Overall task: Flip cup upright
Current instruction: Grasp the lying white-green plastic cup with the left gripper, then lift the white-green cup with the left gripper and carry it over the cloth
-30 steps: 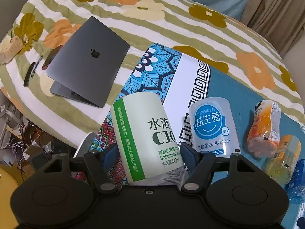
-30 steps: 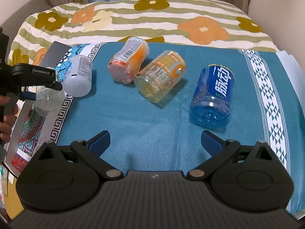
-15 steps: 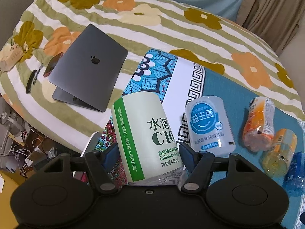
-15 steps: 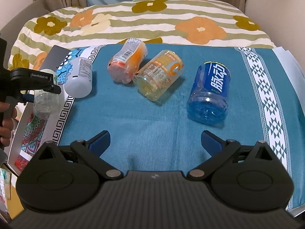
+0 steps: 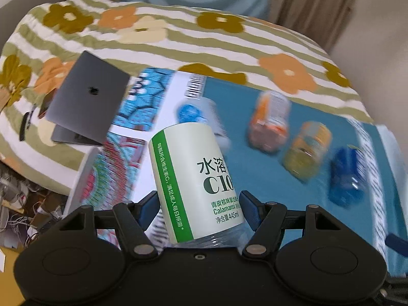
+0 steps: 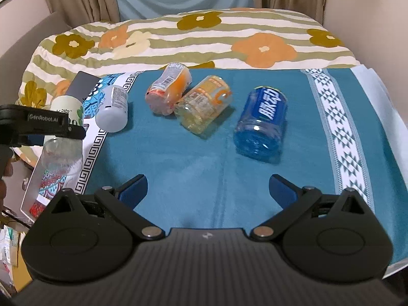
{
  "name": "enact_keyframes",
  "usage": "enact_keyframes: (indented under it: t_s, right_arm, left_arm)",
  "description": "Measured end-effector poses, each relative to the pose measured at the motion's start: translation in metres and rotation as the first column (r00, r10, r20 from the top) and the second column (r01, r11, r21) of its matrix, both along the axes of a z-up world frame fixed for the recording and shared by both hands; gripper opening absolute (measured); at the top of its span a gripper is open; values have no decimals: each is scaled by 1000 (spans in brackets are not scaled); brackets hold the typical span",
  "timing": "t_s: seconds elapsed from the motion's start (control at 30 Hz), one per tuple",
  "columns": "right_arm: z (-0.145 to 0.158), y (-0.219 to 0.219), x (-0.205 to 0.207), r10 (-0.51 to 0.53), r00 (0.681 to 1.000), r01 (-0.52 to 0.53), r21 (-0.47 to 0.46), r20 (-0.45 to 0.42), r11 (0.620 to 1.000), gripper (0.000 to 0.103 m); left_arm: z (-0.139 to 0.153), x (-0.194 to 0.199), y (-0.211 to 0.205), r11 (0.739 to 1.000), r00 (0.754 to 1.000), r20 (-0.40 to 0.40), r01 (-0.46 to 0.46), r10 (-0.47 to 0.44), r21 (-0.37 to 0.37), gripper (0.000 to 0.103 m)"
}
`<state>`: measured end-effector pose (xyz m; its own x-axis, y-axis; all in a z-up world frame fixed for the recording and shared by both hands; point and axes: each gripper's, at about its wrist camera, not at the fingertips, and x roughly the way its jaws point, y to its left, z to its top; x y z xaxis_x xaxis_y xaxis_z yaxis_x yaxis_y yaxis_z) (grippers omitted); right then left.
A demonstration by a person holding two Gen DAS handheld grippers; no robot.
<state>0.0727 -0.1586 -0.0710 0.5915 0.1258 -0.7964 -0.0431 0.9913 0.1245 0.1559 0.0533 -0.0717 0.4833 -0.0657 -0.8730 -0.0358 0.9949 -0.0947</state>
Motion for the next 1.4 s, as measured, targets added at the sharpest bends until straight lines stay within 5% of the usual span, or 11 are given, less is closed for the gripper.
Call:
enact_keyframes:
  t_s: [0.27,0.7,1.0,1.13,1.4]
  right_arm:
    - [7,-30,-28,-25,1000,25,-16,10,1000,103]
    - [-11,-89,-52,-93,995,92,-33,-20,995,103]
    - [-24,-111,-56,-117,992,115,-34,-43,993,103]
    - [-25,-113,-56,-116,992,115,-25,-45,993,103]
    - [-24,-113,-52,-109,993,109,-19,-40,994,103]
  left_arm:
    - [-7,-30,-62,987,987,-21,158,-158,0,72]
    - [-64,-39,-144,936,937,-75,346,-341,64,73]
    - [-73,-37,-158,921,925,-79,378,-371,94,74]
    - [-73,-38,-156,924,926,-88,373,-367,80,87]
    - [-70,-40,-157,923,925,-80,376,-370,75,88]
